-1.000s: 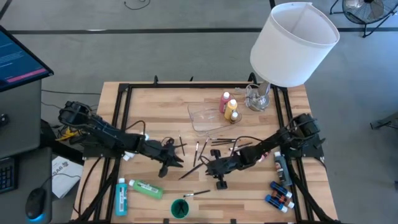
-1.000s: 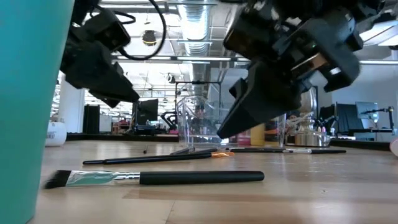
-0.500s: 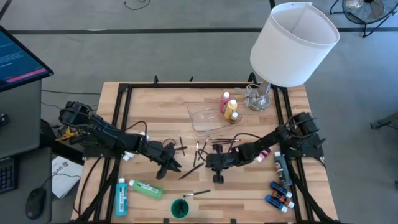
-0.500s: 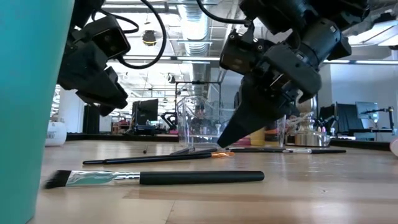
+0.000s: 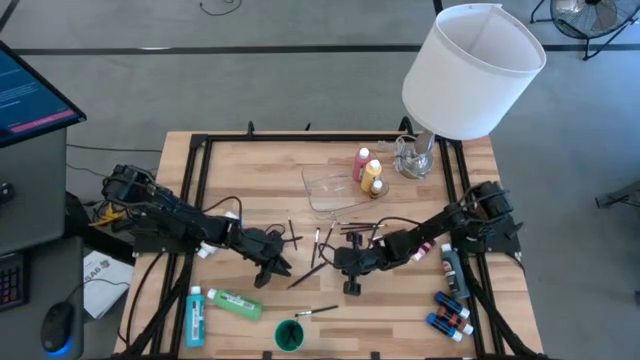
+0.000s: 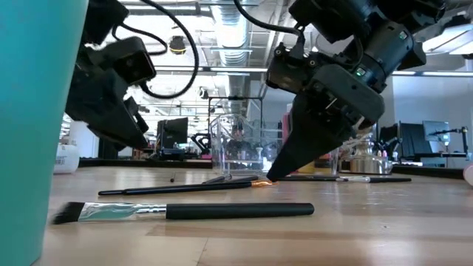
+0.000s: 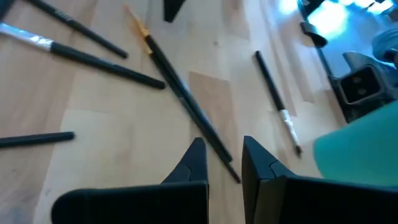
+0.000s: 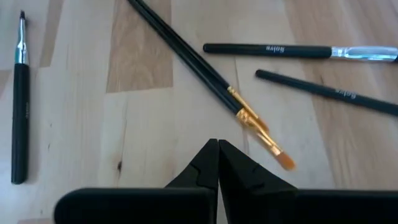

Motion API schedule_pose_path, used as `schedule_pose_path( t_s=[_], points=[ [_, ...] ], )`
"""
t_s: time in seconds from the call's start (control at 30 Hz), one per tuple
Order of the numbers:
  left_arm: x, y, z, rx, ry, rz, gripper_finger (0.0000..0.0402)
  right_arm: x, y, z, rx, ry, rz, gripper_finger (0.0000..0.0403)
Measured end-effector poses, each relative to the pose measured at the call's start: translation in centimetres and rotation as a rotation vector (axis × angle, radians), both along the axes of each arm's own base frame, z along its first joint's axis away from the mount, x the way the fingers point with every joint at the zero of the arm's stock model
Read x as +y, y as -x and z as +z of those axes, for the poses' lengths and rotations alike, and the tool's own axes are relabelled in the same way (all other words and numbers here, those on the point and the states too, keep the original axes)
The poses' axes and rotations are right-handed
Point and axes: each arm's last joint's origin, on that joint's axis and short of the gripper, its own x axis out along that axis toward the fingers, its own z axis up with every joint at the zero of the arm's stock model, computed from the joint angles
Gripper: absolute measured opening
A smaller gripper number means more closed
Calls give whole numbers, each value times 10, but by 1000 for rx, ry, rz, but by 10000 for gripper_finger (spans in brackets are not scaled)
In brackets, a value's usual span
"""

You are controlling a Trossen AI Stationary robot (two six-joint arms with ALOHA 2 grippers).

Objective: Pick & Place Paint Supplies
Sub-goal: Put the gold paintbrush into the green cup

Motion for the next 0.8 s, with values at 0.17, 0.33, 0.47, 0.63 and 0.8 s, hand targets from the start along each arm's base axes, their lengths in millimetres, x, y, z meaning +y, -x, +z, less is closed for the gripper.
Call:
schedule_pose_path(
  t_s=[0.17,0.33,0.47,0.63,0.8],
  points=[
    [4,-2,-7,37,19,28,1,-5,1,-1,13,16,-72,0],
    [1,-4,-9,45,50,-13,1,-11,0,-2,20,39,-109,0],
    [-1,-8,-6,27,63,-28,1,-14,0,-3,24,40,-116,0],
    [-5,-9,-4,8,68,-42,1,-18,-1,-3,25,49,-137,0],
    [-8,-9,-3,-3,70,-52,1,-24,-6,-10,19,61,-165,0]
  ],
)
